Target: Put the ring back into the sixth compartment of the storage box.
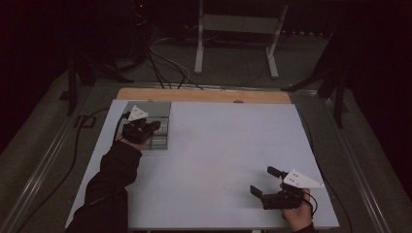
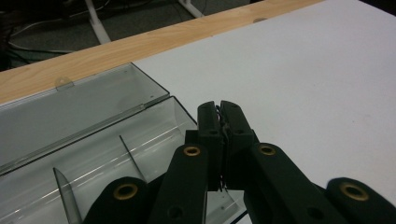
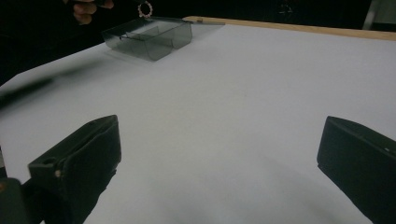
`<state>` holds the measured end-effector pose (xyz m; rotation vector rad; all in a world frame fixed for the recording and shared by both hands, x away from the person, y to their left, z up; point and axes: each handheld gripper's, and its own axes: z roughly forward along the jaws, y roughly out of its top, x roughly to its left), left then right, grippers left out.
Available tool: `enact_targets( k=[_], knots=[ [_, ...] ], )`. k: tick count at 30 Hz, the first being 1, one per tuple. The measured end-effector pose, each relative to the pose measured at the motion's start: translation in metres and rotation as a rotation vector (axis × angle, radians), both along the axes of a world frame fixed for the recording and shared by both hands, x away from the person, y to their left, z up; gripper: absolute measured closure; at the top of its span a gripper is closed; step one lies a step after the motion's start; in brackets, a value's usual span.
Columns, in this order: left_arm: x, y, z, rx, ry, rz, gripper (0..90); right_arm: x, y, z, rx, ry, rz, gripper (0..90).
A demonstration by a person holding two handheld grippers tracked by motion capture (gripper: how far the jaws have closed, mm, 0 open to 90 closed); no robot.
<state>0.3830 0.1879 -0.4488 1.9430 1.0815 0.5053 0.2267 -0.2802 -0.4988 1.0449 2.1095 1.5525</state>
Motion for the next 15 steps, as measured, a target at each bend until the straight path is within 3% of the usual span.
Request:
enact_targets(
  k=[15],
  knots=[
    [0.004, 0.006, -0.012, 0.010, 0.026, 0.025, 89.8, 0.000, -0.001, 0.000, 0.000, -0.002, -0.001, 0.0]
  ],
)
